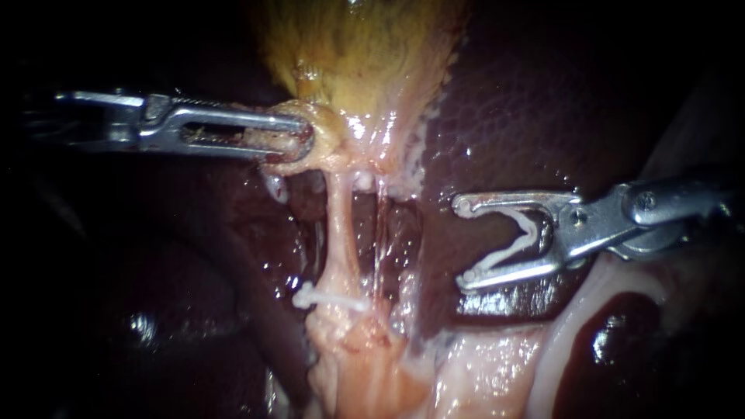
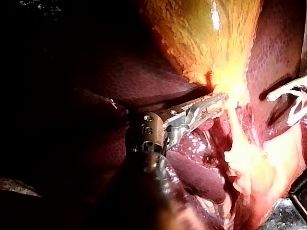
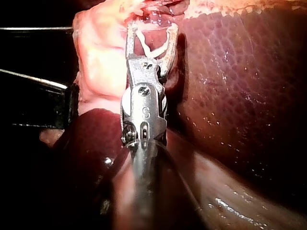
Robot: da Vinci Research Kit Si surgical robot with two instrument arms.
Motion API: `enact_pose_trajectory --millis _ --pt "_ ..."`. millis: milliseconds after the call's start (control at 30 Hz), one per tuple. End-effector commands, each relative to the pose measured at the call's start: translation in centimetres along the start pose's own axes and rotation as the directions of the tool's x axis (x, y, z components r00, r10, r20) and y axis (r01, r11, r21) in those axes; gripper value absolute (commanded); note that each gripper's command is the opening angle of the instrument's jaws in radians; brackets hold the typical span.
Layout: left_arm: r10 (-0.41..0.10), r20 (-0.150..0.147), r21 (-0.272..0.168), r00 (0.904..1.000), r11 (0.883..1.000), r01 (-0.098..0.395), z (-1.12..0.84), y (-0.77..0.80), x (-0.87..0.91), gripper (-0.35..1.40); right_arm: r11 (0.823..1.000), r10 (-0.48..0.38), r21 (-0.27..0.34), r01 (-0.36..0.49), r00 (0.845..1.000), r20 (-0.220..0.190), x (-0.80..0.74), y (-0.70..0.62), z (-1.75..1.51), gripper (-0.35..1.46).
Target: Clipping second clip left tube
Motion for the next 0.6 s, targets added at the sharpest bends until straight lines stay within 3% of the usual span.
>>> enact_pose_trajectory --millis 33,167,367,600 --pt "-0.002 0.002 -0.006 1.0000 1.000 0.002 -0.07 0.03 0.04 -0.35 1.000 0.000 0.000 0.000 1.000 0.000 0.00 0.00 0.00 0.50" --pt "-0.012 0.005 -0.003 0.9999 1.000 0.012 -0.36 0.14 0.17 -0.35 1.000 0.001 0.000 -0.001 1.000 0.000 0.00 0.00 0.01 0.50" --pt "-0.034 -0.019 0.000 0.9992 0.999 0.034 -0.68 0.29 0.35 -0.35 1.000 0.001 -0.004 -0.001 1.000 0.001 0.03 -0.01 0.05 0.50" --pt "-0.031 -0.024 0.006 0.9992 1.000 0.031 -0.64 0.34 0.27 -0.35 1.000 0.002 0.017 -0.002 1.000 -0.003 0.21 -0.15 0.30 0.50"
